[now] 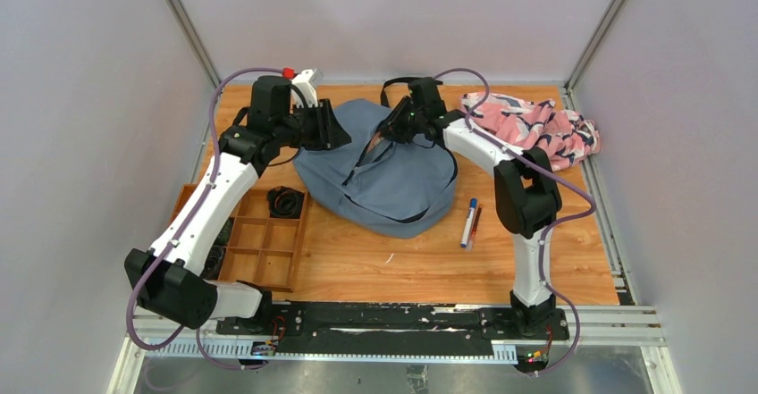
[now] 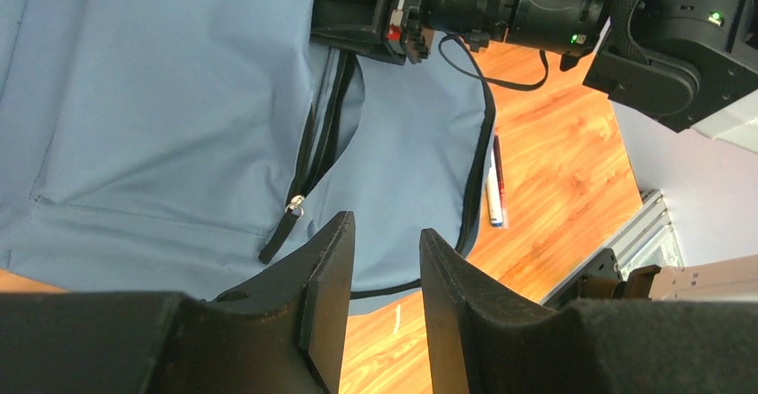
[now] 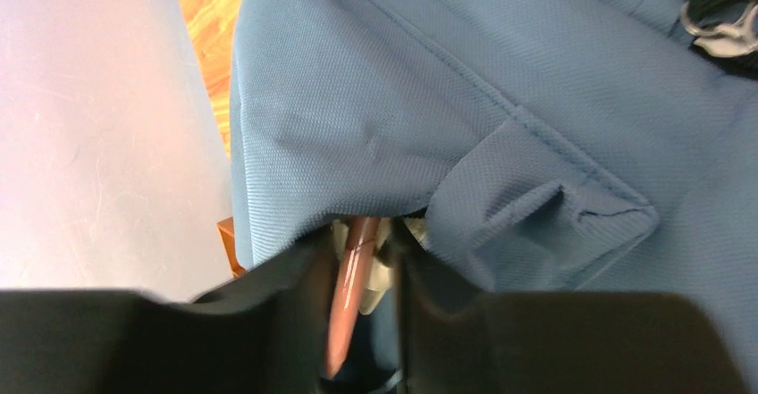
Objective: Pack the student bag
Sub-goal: Place the stationery in the student bag.
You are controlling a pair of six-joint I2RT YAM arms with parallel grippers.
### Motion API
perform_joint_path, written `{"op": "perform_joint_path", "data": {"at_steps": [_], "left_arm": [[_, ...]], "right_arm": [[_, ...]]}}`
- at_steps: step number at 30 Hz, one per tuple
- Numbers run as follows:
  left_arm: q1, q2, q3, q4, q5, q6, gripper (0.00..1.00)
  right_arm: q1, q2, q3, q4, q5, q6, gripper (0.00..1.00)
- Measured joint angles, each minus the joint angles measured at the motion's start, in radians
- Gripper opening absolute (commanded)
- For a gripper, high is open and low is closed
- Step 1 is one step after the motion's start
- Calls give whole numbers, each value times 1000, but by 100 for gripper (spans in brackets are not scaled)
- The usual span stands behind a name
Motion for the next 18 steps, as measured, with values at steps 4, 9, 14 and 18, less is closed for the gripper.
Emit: {"op": "perform_joint_path", "data": {"at_steps": [4, 9, 14, 18], "left_arm": [[0, 0, -1, 0, 0, 0, 40], [0, 0, -7, 4, 6, 0, 40], [0, 0, -14, 6, 10, 0, 40], [0, 1, -15, 8, 18, 0, 40]], "right_arm": [[31, -1, -2, 15, 25, -18, 50], [56, -68, -82, 39, 49, -75, 50], [72, -224, -174, 13, 68, -155, 47], [72, -368, -225, -14, 92, -247, 50]]}}
